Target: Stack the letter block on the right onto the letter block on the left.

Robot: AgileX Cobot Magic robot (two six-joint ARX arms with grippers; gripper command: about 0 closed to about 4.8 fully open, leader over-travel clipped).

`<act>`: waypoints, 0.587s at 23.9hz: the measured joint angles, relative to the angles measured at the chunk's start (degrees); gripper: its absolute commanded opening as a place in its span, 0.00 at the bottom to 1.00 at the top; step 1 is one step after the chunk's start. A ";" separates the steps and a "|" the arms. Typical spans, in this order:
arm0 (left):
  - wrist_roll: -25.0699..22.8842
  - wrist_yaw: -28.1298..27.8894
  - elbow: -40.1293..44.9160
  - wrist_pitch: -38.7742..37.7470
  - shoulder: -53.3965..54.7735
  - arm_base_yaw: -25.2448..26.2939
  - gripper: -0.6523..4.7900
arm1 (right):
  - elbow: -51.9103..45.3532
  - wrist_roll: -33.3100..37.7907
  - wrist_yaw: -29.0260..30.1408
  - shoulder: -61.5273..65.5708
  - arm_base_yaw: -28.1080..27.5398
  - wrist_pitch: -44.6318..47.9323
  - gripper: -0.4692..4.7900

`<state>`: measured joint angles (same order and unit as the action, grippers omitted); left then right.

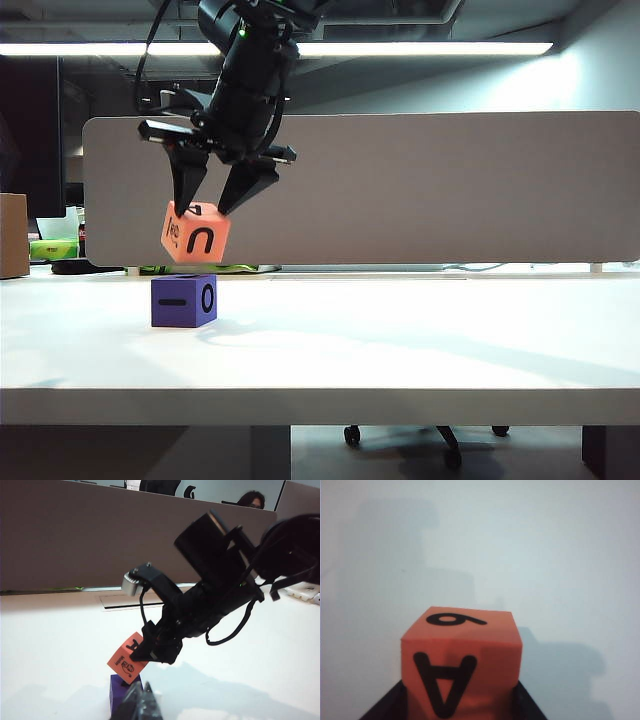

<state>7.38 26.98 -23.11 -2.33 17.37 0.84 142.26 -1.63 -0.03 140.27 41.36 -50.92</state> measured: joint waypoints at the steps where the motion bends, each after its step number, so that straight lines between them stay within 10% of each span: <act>1: 0.00 0.00 0.00 -0.02 0.00 0.02 0.11 | 0.00 -0.11 -0.04 0.20 0.00 -0.07 0.59; 14: -0.02 0.00 0.00 -0.02 0.00 0.00 0.11 | 0.00 -0.33 -0.39 0.98 -0.02 -0.85 0.87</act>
<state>7.35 26.98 -23.11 -2.35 17.37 0.84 142.26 -1.96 -0.43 141.25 41.34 -51.77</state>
